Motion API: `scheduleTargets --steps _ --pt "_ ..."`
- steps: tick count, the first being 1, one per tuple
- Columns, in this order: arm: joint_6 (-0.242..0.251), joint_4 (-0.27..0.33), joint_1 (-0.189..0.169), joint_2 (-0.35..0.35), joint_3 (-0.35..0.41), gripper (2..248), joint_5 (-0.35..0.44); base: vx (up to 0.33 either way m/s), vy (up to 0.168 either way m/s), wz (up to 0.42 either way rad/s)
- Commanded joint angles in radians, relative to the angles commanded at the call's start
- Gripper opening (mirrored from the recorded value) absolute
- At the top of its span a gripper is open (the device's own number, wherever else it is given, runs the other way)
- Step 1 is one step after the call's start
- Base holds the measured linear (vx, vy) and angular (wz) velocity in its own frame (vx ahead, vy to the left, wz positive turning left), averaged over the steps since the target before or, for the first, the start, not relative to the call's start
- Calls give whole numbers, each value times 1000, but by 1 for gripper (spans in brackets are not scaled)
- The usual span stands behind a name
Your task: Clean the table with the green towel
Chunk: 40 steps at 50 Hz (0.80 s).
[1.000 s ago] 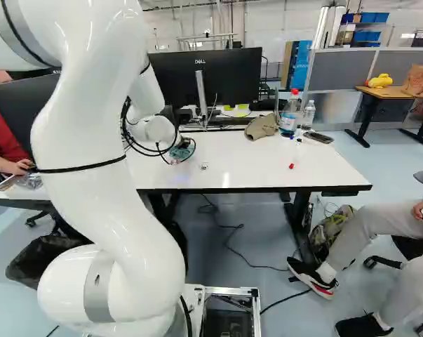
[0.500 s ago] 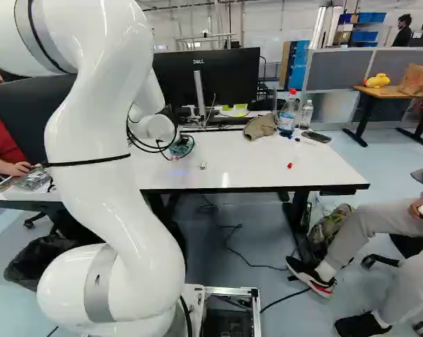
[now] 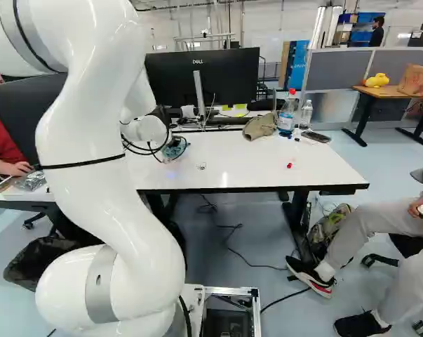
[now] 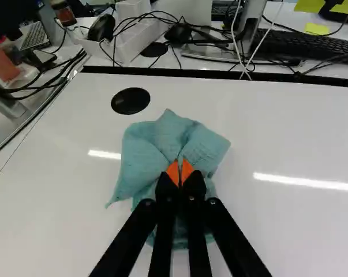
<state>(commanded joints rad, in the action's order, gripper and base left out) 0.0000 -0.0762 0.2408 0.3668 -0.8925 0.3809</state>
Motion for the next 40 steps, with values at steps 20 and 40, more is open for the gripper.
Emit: scheduleTargets --steps 20,40 --pt "0 0 45 -69 84 25 0 0 0 0" --pt "0 0 81 -146 176 25 0 0 0 0"
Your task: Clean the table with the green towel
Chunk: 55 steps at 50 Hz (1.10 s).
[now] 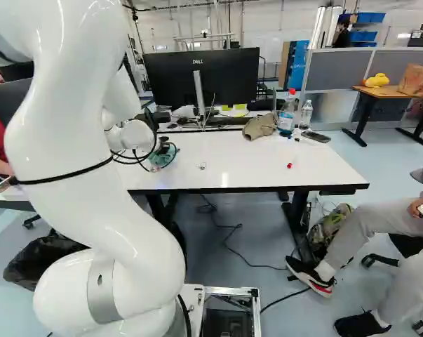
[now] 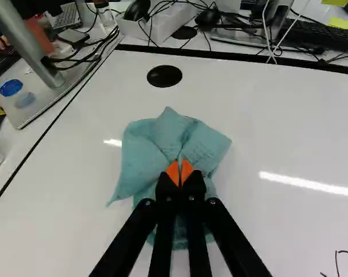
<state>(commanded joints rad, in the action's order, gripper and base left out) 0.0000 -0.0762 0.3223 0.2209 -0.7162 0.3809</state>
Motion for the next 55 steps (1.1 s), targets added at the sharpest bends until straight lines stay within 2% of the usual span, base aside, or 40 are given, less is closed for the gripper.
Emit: scheduleTargets --steps 10,22,39,55 --pt "0 0 4 -42 48 25 0 0 0 0" --pt "0 0 -29 -51 59 25 0 0 5 21" --pt "0 0 -74 -1 2 25 0 0 0 0" --pt "0 0 -91 66 -78 25 0 0 0 0"
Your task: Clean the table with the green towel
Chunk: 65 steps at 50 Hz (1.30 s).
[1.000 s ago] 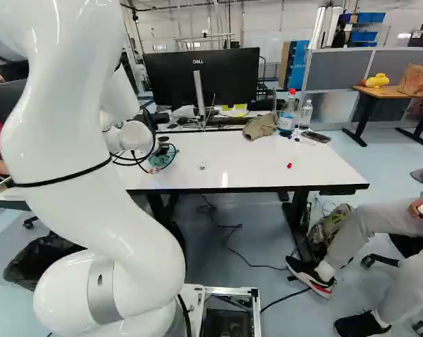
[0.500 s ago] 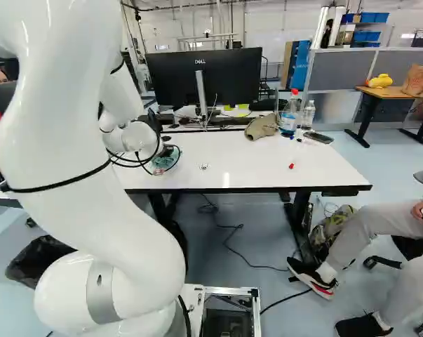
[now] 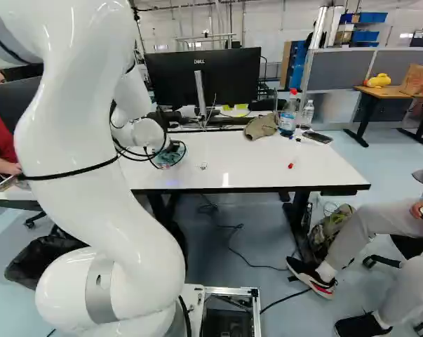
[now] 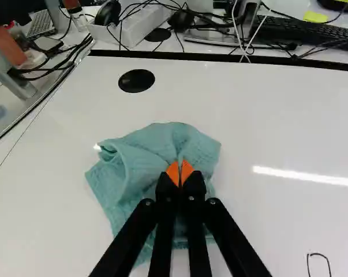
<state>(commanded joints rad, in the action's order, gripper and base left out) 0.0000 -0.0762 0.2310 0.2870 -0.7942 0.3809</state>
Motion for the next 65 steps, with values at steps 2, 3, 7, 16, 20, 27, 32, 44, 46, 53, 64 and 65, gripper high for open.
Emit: scheduleTargets --steps 2,3,7,16,20,27,32,44,46,53,64,65 --pt "0 0 -1 9 -10 25 0 0 0 0" --pt "0 0 -2 13 -16 25 0 0 0 0" --pt "0 0 -5 30 -36 25 0 0 0 0" --pt "0 0 -11 68 -83 25 0 0 0 0" --pt "0 0 -13 85 -105 25 0 0 0 0" --pt "0 0 -16 115 -142 25 0 0 0 0" --pt "0 0 -16 137 -170 25 0 0 0 0" --pt "0 0 -8 190 -238 25 0 0 0 0" --pt "0 0 -6 196 -247 25 0 0 0 0" --pt "0 0 10 207 -260 25 0 0 0 0" --pt "0 0 39 203 -255 25 0 0 0 0" --pt "0 0 41 201 -253 25 0 0 0 0"
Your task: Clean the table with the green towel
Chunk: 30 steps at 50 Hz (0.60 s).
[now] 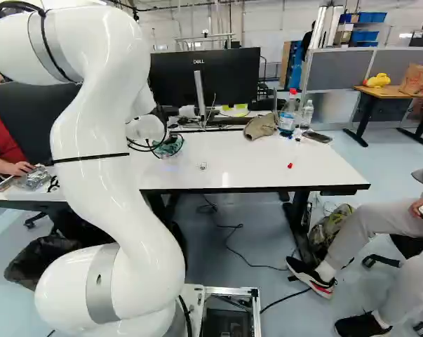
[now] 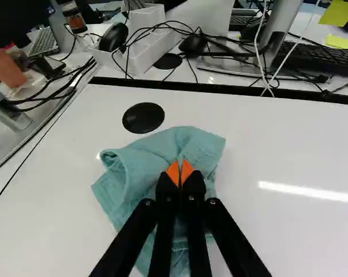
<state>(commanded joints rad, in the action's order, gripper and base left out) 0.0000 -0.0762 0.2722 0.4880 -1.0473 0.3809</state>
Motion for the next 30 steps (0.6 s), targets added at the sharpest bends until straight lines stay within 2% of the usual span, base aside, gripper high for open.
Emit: scheduleTargets --steps 12,30 --pt "0 0 26 -34 44 25 0 0 0 0" --pt "0 0 43 -105 135 25 0 0 0 0"
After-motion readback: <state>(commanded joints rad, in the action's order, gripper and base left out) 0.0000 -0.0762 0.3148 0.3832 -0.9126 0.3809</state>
